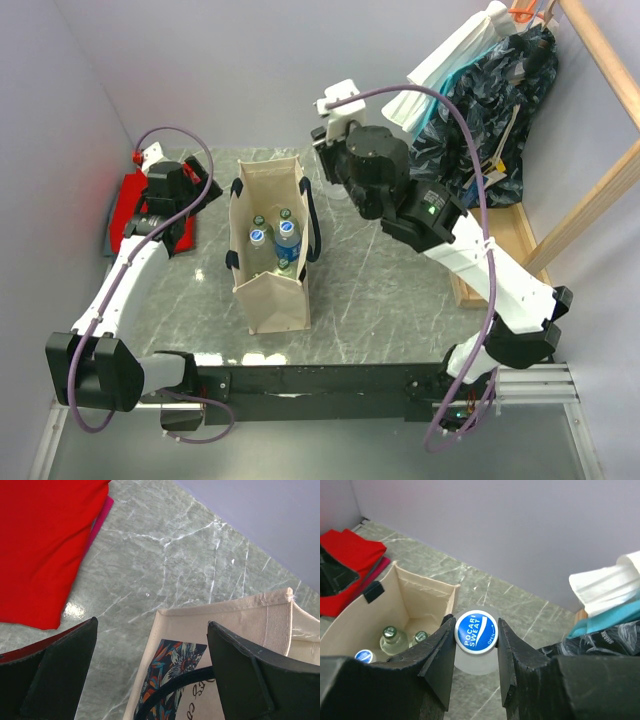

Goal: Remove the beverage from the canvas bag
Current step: Take out the drink from the canvas bag, then place the drink at the center of the board.

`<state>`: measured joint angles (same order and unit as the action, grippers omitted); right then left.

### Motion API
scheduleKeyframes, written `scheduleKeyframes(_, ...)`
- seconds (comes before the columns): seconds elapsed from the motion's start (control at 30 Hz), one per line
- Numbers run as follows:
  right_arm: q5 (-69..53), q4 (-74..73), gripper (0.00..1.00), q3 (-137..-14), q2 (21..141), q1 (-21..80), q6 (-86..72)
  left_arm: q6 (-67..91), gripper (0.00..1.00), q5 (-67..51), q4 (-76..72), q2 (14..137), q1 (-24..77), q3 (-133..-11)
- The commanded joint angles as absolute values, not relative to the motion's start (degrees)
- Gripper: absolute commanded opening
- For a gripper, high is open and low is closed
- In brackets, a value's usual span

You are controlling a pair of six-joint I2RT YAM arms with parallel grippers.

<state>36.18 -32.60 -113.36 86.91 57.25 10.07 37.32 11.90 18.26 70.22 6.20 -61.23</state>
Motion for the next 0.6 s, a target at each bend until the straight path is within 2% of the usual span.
scheduleKeyframes(0.0, 35.51, -25.31, 0.0, -113.39, 82.53, 52.13, 5.89, 37.35, 0.96, 11.87, 16.26, 68.64, 6.33, -60.91)
scheduleKeyframes(0.57, 20.13, -25.93, 0.0, -105.91, 83.5, 38.32, -3.51, 36.83, 0.96, 11.16, 14.94, 69.43, 6.33, -60.82)
